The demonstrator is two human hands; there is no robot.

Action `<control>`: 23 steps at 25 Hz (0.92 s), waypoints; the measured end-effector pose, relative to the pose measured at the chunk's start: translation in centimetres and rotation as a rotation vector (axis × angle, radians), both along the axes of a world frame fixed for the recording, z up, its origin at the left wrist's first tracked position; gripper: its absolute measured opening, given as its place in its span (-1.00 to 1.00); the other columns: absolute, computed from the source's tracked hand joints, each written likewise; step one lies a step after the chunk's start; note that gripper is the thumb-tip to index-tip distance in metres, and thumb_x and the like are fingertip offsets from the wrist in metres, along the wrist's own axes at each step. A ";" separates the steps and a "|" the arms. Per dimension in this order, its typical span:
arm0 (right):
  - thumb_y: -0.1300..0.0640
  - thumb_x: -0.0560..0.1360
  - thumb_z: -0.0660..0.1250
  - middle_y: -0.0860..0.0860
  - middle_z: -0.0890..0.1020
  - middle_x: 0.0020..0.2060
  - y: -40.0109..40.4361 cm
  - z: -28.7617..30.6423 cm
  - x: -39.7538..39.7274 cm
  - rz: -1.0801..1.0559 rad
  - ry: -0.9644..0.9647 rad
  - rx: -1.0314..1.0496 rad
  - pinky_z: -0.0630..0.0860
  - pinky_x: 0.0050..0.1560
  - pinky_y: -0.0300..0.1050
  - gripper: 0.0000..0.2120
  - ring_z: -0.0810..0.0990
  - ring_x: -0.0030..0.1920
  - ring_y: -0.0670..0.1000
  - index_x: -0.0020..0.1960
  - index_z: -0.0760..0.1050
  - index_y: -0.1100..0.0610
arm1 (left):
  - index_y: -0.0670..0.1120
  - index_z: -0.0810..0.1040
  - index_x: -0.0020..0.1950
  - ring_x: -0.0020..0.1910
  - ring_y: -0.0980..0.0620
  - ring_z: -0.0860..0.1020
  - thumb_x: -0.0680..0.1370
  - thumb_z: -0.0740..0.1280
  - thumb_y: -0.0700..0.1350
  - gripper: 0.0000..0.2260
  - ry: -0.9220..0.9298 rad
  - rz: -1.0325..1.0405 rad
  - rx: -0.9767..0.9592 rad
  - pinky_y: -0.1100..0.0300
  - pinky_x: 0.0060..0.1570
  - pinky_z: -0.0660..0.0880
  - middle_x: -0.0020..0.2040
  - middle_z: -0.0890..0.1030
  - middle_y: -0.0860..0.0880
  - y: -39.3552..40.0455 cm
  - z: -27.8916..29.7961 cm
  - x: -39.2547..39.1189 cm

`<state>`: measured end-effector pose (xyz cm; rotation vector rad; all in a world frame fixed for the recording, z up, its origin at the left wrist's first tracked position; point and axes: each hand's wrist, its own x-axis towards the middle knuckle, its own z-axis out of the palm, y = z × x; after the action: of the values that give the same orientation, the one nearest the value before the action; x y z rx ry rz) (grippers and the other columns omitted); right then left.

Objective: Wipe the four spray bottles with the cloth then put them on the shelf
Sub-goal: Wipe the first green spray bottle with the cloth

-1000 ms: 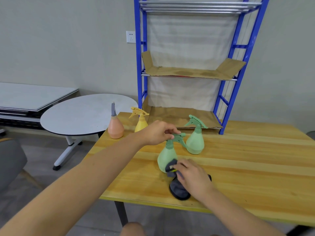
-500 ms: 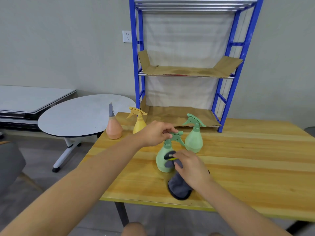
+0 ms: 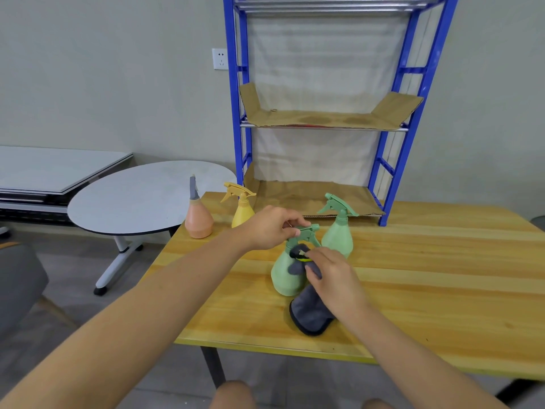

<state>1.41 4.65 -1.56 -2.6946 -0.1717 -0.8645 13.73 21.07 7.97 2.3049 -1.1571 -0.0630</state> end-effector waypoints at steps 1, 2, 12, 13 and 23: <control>0.20 0.47 0.42 0.01 0.63 0.02 0.0 -0.5 -0.2 -0.021 0.079 -0.036 0.57 0.02 -0.05 -0.75 0.59 0.02 0.07 0.15 0.60 0.12 | 0.05 0.64 0.26 -0.06 0.28 0.60 0.61 0.39 -0.14 -0.76 0.010 0.006 -0.004 0.29 -0.04 0.50 0.06 0.69 0.15 0.1 0.1 -0.1; 0.16 0.51 0.36 0.01 0.61 0.06 0.1 -1.1 -0.6 -0.048 0.208 -0.062 0.56 0.02 -0.04 -0.74 0.59 0.04 0.08 0.19 0.59 0.09 | 0.04 0.65 0.25 -0.12 0.31 0.57 0.60 0.39 -0.15 -0.76 0.018 0.012 -0.009 0.35 -0.10 0.45 0.01 0.67 0.19 0.1 0.2 -0.1; 0.19 0.48 0.40 -0.07 0.59 0.05 -0.5 1.8 -0.9 -0.039 -0.072 0.109 0.55 -0.02 -0.17 -0.72 0.57 0.03 -0.03 0.19 0.60 0.07 | 0.07 0.65 0.29 0.02 0.05 0.63 0.62 0.37 -0.06 -0.75 0.144 0.027 -0.057 0.28 0.00 0.52 0.17 0.69 0.11 1.2 0.1 0.3; 0.19 0.48 0.41 -0.07 0.58 0.08 -0.4 2.2 -0.8 -0.054 -0.115 0.116 0.57 -0.04 -0.15 -0.70 0.57 0.04 -0.03 0.21 0.59 0.06 | 0.11 0.65 0.28 0.00 -0.03 0.63 0.62 0.37 -0.05 -0.76 0.167 0.035 -0.068 0.15 0.04 0.55 0.14 0.71 0.07 1.3 -0.1 0.4; 0.19 0.45 0.46 -0.06 0.61 0.03 3.5 1.4 -0.2 0.054 -0.240 -0.078 0.56 -0.05 -0.10 -0.75 0.55 -0.06 0.03 0.14 0.64 0.10 | -0.02 0.67 0.28 -0.12 0.16 0.55 0.62 0.38 -0.15 -0.76 0.375 0.054 -0.279 0.26 -0.07 0.50 0.03 0.71 0.01 1.5 -1.3 -0.2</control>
<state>1.21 8.20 -0.13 -2.6358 -0.3351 -1.1859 13.56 22.54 6.68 1.9705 -0.8526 -0.2827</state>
